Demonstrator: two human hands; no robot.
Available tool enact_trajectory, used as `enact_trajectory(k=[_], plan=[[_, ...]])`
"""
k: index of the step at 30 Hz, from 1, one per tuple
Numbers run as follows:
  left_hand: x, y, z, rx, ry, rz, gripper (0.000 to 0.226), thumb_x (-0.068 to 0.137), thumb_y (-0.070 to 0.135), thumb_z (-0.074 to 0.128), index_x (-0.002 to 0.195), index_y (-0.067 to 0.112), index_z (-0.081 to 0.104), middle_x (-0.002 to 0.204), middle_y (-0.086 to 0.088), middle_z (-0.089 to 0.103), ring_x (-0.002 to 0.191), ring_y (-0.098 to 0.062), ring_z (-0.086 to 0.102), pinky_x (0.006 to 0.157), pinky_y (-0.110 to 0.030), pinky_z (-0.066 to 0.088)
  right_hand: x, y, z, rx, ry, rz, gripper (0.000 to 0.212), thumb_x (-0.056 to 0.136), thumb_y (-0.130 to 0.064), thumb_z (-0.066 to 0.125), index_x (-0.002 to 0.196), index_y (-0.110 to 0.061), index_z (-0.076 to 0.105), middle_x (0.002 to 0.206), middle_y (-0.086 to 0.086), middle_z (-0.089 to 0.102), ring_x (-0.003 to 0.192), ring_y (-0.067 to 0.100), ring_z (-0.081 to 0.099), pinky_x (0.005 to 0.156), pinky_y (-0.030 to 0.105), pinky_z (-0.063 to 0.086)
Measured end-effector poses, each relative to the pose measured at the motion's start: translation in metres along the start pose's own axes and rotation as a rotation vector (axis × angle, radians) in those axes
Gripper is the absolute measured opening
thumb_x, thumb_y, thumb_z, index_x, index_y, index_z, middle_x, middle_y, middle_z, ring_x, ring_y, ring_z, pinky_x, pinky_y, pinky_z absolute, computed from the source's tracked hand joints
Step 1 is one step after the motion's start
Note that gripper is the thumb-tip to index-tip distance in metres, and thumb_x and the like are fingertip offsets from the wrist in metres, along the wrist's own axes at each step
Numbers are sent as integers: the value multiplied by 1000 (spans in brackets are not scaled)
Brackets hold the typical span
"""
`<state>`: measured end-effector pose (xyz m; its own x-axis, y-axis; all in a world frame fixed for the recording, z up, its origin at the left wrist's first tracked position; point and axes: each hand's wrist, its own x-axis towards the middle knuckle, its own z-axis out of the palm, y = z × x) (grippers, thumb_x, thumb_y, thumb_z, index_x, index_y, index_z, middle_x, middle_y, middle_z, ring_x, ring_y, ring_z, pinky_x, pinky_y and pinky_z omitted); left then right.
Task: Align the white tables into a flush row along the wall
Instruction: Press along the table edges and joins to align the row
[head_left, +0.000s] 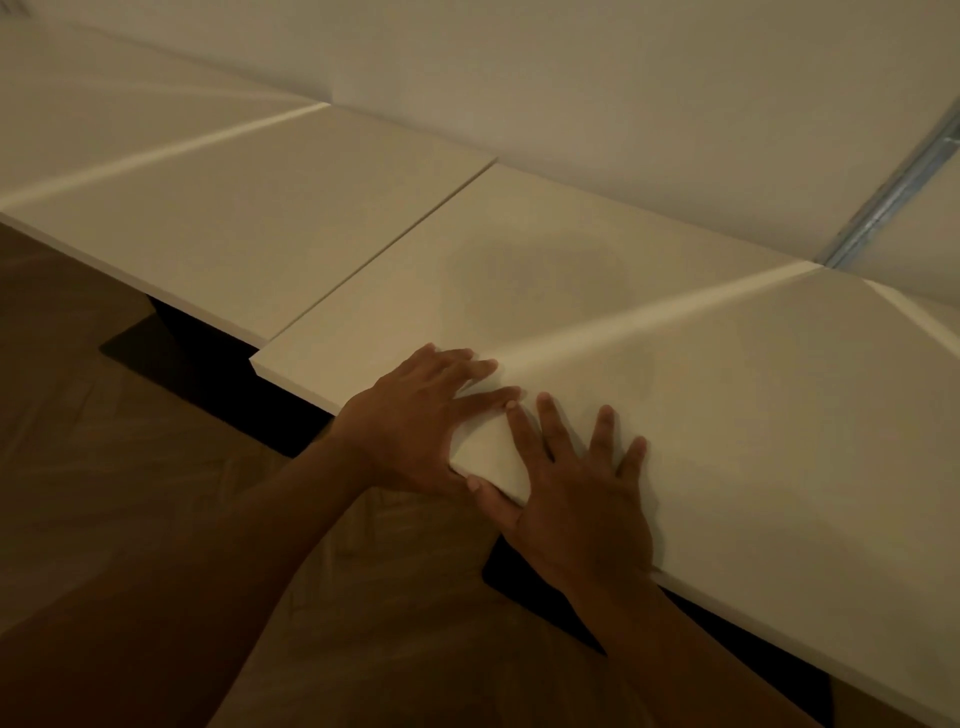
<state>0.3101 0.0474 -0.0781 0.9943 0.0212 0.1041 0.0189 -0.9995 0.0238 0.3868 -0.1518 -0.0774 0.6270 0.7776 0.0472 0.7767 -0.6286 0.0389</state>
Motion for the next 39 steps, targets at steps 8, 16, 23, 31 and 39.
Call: enact_trajectory(k=[8,16,23,31,39], plan=[[2,7,-8,2,-107,-13,107,70,102,26,157,48,-6,169,3,-10,155,-24,-14,125,-52,-3,-14,10,-8,71,-33,-11,79,93,-71,-4,159,-32,15,167,2,15,150,47,9,117,68,15],[2,41,-3,43,-162,-137,116,65,105,12,156,41,-19,166,1,-24,153,-32,-20,121,-63,-5,-62,72,-1,33,-24,-110,75,99,-71,15,160,-29,12,168,1,15,154,27,13,122,48,22],[37,140,8,8,-111,38,107,71,99,3,158,40,-13,167,4,-20,153,-32,-18,121,-64,-4,-109,142,7,-11,-19,-8,74,99,-71,11,160,-29,11,168,1,15,154,26,13,123,47,19],[63,234,11,-68,-23,137,100,77,96,18,160,43,2,169,4,-13,155,-30,-11,123,-59,0,-189,241,3,-76,-29,175,76,96,-74,9,160,-33,6,168,3,10,155,26,2,123,49,17],[125,353,8,-103,-32,199,104,71,98,27,158,45,9,170,2,-11,153,-41,-14,119,-68,-1,-264,355,-14,-178,-140,285,87,89,-82,3,160,-31,4,168,4,9,155,30,4,123,55,13]])
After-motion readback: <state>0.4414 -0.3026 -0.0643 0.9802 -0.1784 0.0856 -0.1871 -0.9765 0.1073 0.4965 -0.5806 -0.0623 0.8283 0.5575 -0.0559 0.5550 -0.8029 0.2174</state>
